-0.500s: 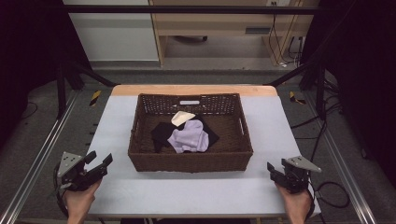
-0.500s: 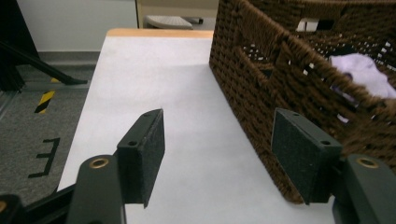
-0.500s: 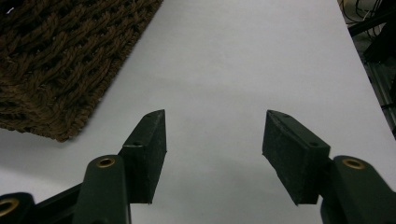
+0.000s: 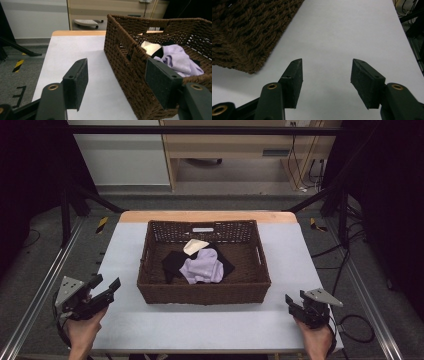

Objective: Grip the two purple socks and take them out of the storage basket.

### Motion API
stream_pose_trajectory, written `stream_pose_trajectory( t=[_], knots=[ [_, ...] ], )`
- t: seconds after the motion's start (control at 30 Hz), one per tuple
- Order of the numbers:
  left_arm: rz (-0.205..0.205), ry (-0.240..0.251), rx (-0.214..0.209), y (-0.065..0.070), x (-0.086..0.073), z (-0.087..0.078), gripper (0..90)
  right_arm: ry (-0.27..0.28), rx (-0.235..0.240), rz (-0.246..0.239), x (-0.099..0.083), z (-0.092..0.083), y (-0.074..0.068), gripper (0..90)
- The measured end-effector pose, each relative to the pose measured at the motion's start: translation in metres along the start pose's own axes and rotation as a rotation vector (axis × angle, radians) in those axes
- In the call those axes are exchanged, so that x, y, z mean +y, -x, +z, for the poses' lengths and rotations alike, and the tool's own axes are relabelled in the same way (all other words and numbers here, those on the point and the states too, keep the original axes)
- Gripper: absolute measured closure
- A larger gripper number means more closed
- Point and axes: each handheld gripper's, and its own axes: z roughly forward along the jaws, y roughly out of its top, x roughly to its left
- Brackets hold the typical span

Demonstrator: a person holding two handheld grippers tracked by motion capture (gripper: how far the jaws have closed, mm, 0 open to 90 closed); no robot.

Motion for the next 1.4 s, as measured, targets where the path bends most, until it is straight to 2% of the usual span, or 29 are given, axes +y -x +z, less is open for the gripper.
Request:
stream_pose_trajectory(
  t=[0.3,0.47,0.6,0.9,1.1,1.4],
  knots=[
    [0.007,0.042,-0.027,0.010,0.023,0.003,33.1,-0.002,0.007,-0.006,-0.002,-0.001,0.001,42.6],
    [0.042,0.050,-0.059,0.028,0.043,0.014,32.4,0.026,0.011,-0.016,-0.001,-0.003,0.001,41.7],
    [0.058,0.056,-0.084,0.042,0.054,0.021,31.9,0.024,0.013,-0.022,-0.001,-0.003,-0.001,41.3],
    [0.058,0.070,-0.129,0.065,0.069,0.033,31.5,0.025,0.013,-0.023,-0.001,-0.004,-0.001,41.1],
    [0.106,0.065,-0.127,0.082,0.080,0.043,29.9,0.025,0.015,-0.022,0.000,-0.003,-0.002,41.0],
    [0.121,0.055,-0.169,0.109,0.092,0.068,30.3,0.028,0.016,-0.026,-0.002,-0.004,-0.001,41.0]
  ],
)
